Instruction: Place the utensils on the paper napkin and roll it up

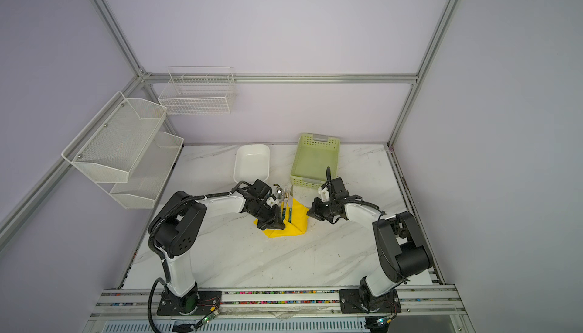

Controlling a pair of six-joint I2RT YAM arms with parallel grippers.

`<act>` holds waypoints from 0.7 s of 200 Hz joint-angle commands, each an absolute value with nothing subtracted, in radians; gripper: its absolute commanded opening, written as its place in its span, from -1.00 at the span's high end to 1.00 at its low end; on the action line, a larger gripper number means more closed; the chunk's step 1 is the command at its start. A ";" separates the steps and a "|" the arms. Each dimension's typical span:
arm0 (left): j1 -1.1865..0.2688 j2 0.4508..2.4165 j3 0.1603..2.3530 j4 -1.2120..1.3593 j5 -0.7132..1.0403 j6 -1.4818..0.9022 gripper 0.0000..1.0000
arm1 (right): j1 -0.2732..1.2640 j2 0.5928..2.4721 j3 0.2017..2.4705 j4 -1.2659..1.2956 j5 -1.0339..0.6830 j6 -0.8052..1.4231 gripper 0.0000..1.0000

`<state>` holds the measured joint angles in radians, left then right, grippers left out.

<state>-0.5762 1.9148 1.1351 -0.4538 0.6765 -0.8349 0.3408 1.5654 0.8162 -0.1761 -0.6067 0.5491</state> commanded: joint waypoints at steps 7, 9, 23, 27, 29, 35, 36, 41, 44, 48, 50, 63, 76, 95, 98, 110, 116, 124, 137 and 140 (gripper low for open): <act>-0.577 1.913 1.177 -0.482 0.656 -0.831 0.81 | 0.341 1.568 0.835 -0.180 -0.643 0.542 1.00; -0.577 1.914 1.177 -0.482 0.656 -0.831 0.81 | 0.342 1.568 0.836 -0.181 -0.645 0.543 1.00; -0.576 1.914 1.177 -0.483 0.657 -0.831 0.81 | 0.353 1.569 0.845 -0.186 -0.651 0.545 1.00; -0.576 1.914 1.177 -0.482 0.657 -0.832 0.81 | 0.356 1.569 0.848 -0.186 -0.650 0.546 1.00; -0.576 1.914 1.177 -0.483 0.657 -0.831 0.81 | 0.358 1.569 0.848 -0.186 -0.650 0.547 1.00; -0.576 1.915 1.179 -0.484 0.658 -0.831 0.81 | 0.363 1.569 0.852 -0.183 -0.649 0.552 1.00; -0.577 1.915 1.178 -0.483 0.658 -0.831 0.81 | 0.364 1.569 0.852 -0.182 -0.649 0.552 1.00; -0.576 1.916 1.178 -0.483 0.658 -0.832 0.81 | 0.368 1.569 0.853 -0.179 -0.649 0.556 1.00; -0.577 1.916 1.178 -0.483 0.658 -0.833 0.81 | 0.371 1.571 0.854 -0.177 -0.649 0.560 1.00; -0.577 1.915 1.179 -0.483 0.658 -0.833 0.81 | 0.376 1.571 0.857 -0.175 -0.649 0.564 1.00; -0.576 1.915 1.180 -0.482 0.658 -0.833 0.81 | 0.378 1.572 0.858 -0.175 -0.649 0.565 1.00; -0.577 1.915 1.181 -0.482 0.658 -0.834 0.81 | 0.394 1.577 0.867 -0.167 -0.649 0.580 1.00; -0.576 1.914 1.181 -0.482 0.658 -0.834 0.81 | 0.413 1.581 0.878 -0.160 -0.645 0.592 1.00; -0.577 1.915 1.181 -0.483 0.658 -0.835 0.81 | 0.444 1.591 0.893 -0.148 -0.638 0.614 1.00; -0.577 1.915 1.181 -0.482 0.658 -0.834 0.81 | 0.448 1.592 0.895 -0.147 -0.637 0.617 1.00; -0.577 1.915 1.180 -0.483 0.658 -0.834 0.81 | 0.462 1.596 0.902 -0.136 -0.635 0.633 1.00; -0.577 1.916 1.180 -0.483 0.658 -0.834 0.81 | 0.470 1.600 0.906 -0.131 -0.635 0.641 1.00; -0.576 1.915 1.181 -0.483 0.658 -0.833 0.81 | 0.479 1.604 0.912 -0.126 -0.633 0.648 1.00; -0.576 1.916 1.181 -0.482 0.659 -0.834 0.81 | 0.496 1.613 0.919 -0.114 -0.632 0.662 1.00; -0.577 1.915 1.181 -0.482 0.660 -0.834 0.81 | 0.499 1.615 0.920 -0.111 -0.631 0.666 1.00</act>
